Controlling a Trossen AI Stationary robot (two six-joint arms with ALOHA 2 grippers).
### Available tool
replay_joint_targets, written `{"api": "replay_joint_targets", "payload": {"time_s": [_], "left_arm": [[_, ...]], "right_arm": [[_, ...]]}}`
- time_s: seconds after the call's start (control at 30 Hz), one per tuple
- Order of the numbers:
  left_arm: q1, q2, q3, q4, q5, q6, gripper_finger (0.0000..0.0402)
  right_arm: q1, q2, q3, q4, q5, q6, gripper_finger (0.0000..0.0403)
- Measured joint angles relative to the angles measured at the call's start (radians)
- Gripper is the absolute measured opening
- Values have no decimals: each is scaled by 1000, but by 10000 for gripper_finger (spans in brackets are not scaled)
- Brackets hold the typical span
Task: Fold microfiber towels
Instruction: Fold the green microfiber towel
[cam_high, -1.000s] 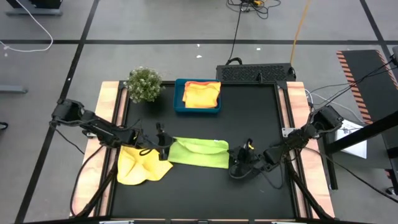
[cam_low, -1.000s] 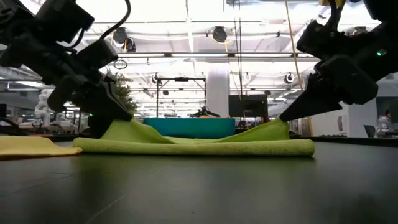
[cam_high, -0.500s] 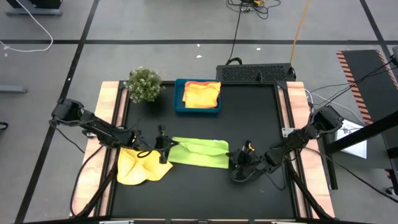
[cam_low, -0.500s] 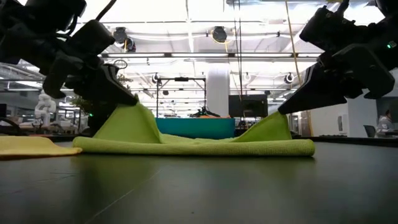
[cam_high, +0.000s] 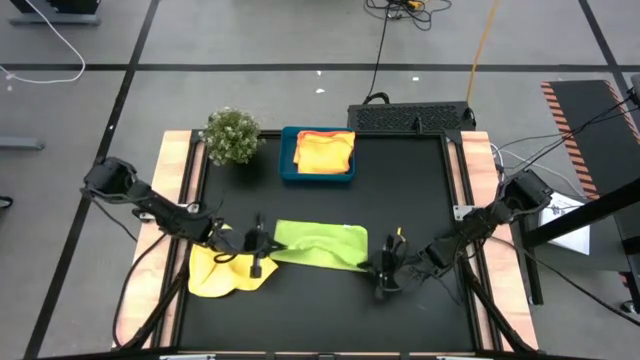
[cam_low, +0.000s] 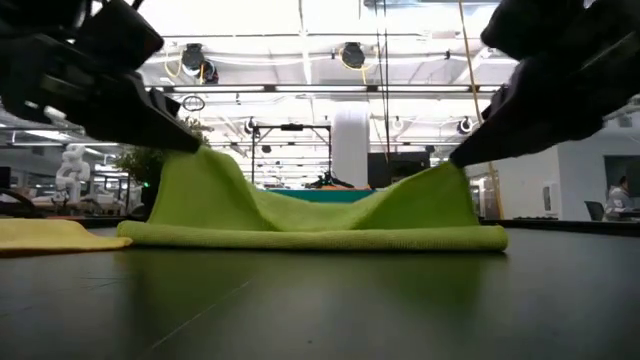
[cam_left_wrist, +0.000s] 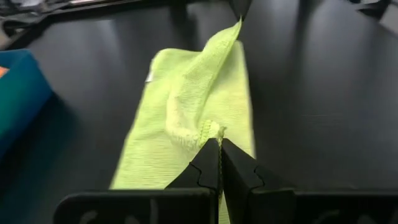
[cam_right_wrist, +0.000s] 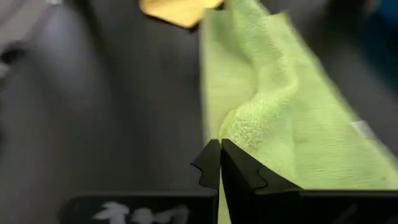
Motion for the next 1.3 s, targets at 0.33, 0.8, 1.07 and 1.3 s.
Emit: {"api": "replay_joint_targets", "payload": {"time_s": [0.33,0.8,1.07,1.3], "left_arm": [[-93,-69,48,-5,1,51,7],[-124,-181,113,-461,70,-216,4],[-32,-182,105,-520,118,-187,3],[105,-182,90,-565,173,-194,3]], "right_arm": [[103,-21,0,138,-47,-271,0],[115,-132,0,3,18,-75,0],[40,-125,0,-126,46,-14,0],[-83,-125,-10,-304,-2,149,0]]}}
